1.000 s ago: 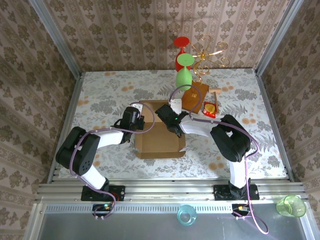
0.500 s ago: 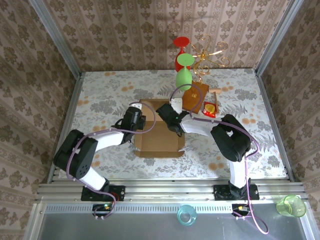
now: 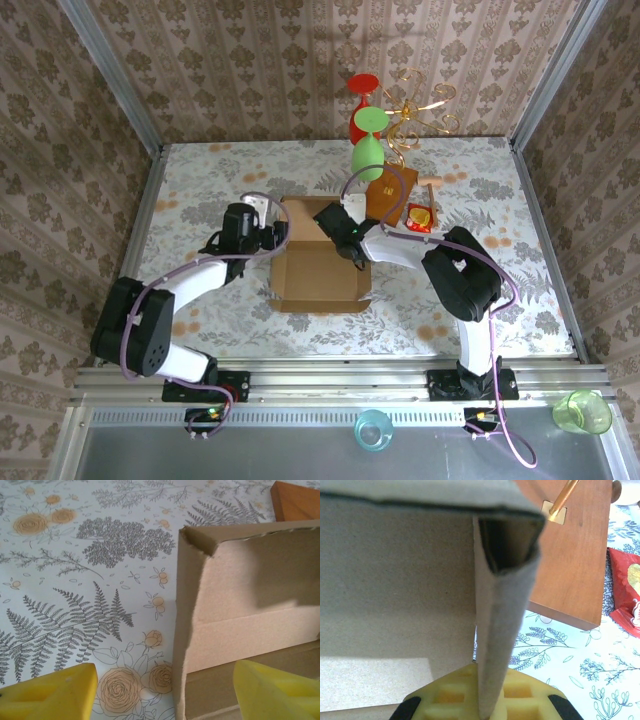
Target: Fold the paper box
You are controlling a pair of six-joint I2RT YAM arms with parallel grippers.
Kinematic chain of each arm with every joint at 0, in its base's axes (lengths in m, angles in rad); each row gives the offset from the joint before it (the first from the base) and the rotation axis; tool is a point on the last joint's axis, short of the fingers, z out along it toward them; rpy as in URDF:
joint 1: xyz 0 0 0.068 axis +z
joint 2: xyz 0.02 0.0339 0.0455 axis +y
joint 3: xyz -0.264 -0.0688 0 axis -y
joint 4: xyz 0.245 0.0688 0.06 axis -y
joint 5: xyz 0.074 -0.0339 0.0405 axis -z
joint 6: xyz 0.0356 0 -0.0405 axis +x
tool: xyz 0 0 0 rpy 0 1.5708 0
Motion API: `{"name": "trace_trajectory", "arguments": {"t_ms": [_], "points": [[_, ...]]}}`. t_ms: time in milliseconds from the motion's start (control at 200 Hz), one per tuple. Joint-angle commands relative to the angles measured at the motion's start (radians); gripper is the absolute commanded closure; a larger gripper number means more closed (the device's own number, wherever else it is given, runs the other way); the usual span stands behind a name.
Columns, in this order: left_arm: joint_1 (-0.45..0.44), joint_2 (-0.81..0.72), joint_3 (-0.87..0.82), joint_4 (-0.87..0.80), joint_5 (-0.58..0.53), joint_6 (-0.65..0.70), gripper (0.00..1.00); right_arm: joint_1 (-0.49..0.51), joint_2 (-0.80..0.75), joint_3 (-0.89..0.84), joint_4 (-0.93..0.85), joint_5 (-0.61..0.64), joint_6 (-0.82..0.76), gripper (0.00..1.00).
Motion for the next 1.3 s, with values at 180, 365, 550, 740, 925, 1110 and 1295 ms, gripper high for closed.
{"name": "trace_trajectory", "arguments": {"t_ms": [180,365,550,740,925,1110,1295], "points": [[-0.029,0.116,0.104,-0.023,-0.064,0.030,0.30,-0.008,0.037,0.019,-0.061,-0.030,-0.027,1.00],[-0.113,0.206,0.165,-0.079,-0.269,0.067,0.44,-0.020,0.045,0.044,-0.088,-0.066,-0.033,1.00],[-0.167,0.243,0.185,-0.126,-0.460,0.039,0.93,-0.031,0.083,0.116,-0.210,-0.046,0.017,1.00],[-0.181,0.233,0.205,-0.216,-0.556,-0.030,1.00,-0.031,0.121,0.209,-0.408,0.016,0.150,1.00],[-0.186,0.205,0.210,-0.251,-0.551,-0.052,1.00,-0.022,0.123,0.229,-0.499,0.060,0.247,1.00],[-0.192,0.193,0.218,-0.272,-0.540,-0.063,1.00,0.004,0.106,0.218,-0.505,0.076,0.282,1.00],[-0.201,0.101,0.216,-0.324,-0.507,-0.100,0.56,-0.003,0.074,0.161,-0.408,0.006,0.240,1.00]]}}
